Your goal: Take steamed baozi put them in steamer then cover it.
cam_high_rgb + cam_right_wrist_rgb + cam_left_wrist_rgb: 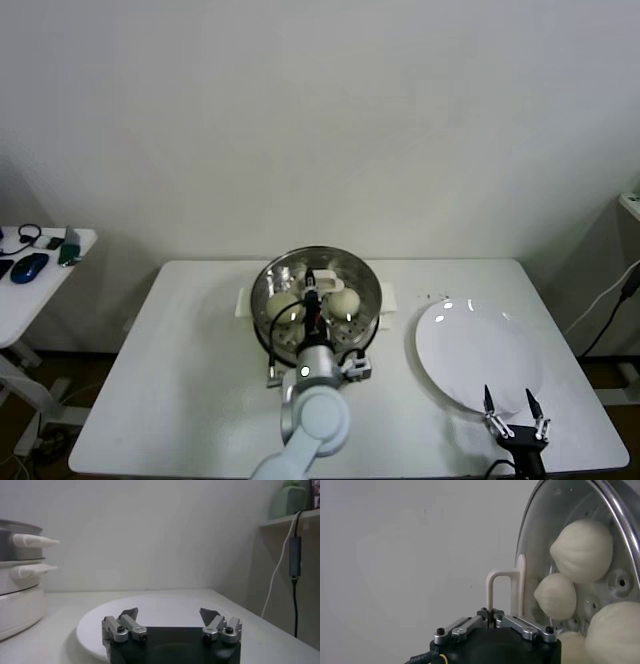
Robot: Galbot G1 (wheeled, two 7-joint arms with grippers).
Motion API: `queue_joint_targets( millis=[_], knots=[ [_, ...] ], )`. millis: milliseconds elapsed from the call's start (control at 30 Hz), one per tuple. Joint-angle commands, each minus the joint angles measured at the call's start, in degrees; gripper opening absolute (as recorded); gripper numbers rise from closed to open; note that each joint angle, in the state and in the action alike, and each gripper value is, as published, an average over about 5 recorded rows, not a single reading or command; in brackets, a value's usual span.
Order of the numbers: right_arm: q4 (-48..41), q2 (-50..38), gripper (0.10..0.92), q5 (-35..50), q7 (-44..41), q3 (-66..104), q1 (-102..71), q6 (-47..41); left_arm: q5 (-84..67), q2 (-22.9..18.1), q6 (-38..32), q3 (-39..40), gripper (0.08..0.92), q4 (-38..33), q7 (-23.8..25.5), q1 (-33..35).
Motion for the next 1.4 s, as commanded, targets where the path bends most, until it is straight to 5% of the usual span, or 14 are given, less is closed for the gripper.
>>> queue_joint_targets(
  millis=[33,200,533,667,1000,1200,1400],
  knots=[
    [0.05,-0.15,0.823,0.07,-0.02,0.07,0.01,-0.06,-2.57,1.16,0.11,0.5,0.133,-1.01,0.61,-0.05],
    [0.24,-0.37,0.823,0.29,0.0,0.0,0.06,-0.69,-5.9,3.42,0.74,1.75,0.179,-4.96,2.82,0.06],
    [1.65,-0.98,0.823,1.21,0.74,-0.05,-0.3,-2.59,-14.26,9.12,3.56,3.66,0.467,-18.28,6.63,1.57],
    [2.91,-1.23,0.823,3.03,2.4,-0.48,-0.72,-4.47,-22.55,12.3,3.28,2.28,0.58,-24.27,2.54,4.45],
    [7.25,-1.28,0.823,1.39,1.41,-0.36,-1.74,-5.76,-70.52,17.67,-25.48,-21.22,0.813,-27.78,-22.73,15.47],
    [8.55,-0.85,0.823,-0.54,1.15,-0.61,-1.81,-5.87,-99.18,16.17,-34.51,-39.23,0.822,-26.73,-22.4,24.45],
    [8.46,-1.02,0.823,-1.95,1.04,-0.84,-1.37,-5.91,-117.57,16.01,-43.67,-47.51,0.823,-20.64,-20.51,30.81]
  ],
)
